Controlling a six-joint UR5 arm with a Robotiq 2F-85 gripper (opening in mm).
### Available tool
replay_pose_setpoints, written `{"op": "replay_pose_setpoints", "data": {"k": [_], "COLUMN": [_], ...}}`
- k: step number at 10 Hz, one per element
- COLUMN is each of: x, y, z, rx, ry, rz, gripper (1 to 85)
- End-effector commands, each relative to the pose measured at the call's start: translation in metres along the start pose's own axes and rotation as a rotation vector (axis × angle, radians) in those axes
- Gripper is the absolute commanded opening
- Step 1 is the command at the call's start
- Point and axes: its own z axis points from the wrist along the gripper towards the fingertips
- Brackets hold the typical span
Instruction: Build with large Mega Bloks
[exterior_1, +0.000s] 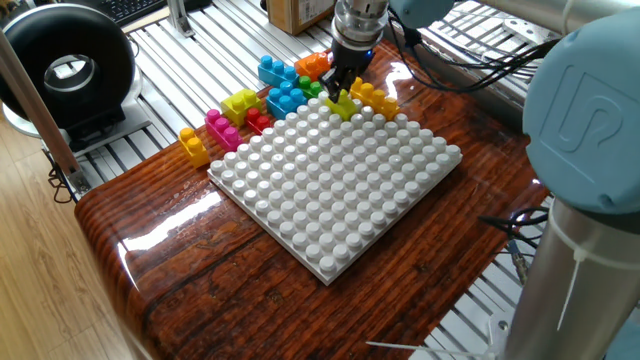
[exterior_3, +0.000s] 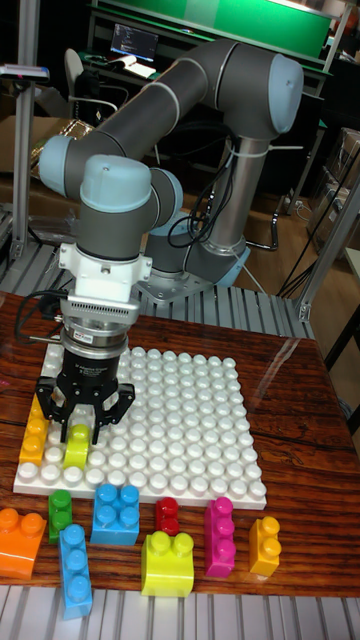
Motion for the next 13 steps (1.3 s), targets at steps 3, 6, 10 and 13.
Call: {"op": "replay_pose_setpoints", "data": {"k": [3,6,10,13], "x": [-0.001,-0.011,-0.032,-0.054], "y": [-0.001,-0.012,-0.026,-0.043], "z": [-0.010,-0.032,-0.044,-0.050], "rx": [-0.005,0.015,0.011,0.013], "ry": [0.021,0.059,0.073,0.095], "rz": [-0.019,-0.030,-0.045,-0.070], "gripper": [45.3,41.7,41.3,41.3]}}
